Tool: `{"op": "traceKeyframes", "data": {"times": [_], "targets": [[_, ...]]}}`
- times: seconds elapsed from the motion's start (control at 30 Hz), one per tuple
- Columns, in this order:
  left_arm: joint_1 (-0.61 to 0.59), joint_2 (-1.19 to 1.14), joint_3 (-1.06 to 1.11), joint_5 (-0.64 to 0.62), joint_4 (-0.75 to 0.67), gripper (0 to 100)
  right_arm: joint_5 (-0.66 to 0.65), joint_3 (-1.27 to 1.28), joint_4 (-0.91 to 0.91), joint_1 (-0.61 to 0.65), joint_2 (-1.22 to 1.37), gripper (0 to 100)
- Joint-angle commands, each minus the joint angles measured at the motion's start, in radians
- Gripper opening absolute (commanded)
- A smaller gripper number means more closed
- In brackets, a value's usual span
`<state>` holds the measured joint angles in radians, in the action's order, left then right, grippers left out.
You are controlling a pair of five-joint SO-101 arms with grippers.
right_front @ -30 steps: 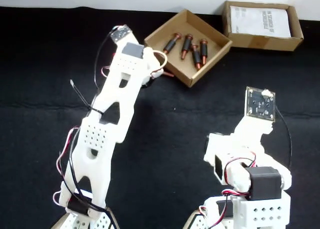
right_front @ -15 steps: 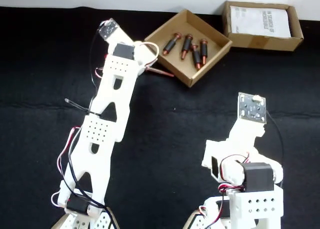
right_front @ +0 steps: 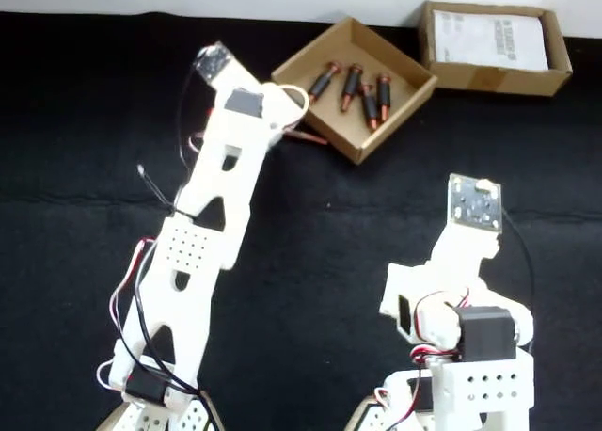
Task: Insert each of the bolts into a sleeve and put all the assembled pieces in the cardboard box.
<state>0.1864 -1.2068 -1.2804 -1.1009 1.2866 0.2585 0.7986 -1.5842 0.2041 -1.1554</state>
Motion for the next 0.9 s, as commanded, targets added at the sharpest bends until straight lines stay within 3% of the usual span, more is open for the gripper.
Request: {"op": "traceKeyframes", "data": {"times": [0.0,0.2,0.33,0.63,0.87], "targets": [[0.016,0.013,0.025,-0.006,-0.037,19,0.0,-0.004,0.004,-0.01,-0.021,0.6],[0.004,0.015,0.102,-0.006,-0.098,17,0.0,-0.002,-0.001,-0.012,-0.021,0.6],[-0.001,0.015,0.102,-0.005,-0.104,0,0.0,-0.002,0.001,-0.045,-0.021,0.6],[-0.001,0.022,0.102,0.003,-0.094,1,-0.081,-0.002,0.002,-0.145,-0.021,0.6],[0.038,0.074,-0.039,0.196,0.1,1,-0.107,-0.002,0.059,-0.168,-0.021,0.6]]}}
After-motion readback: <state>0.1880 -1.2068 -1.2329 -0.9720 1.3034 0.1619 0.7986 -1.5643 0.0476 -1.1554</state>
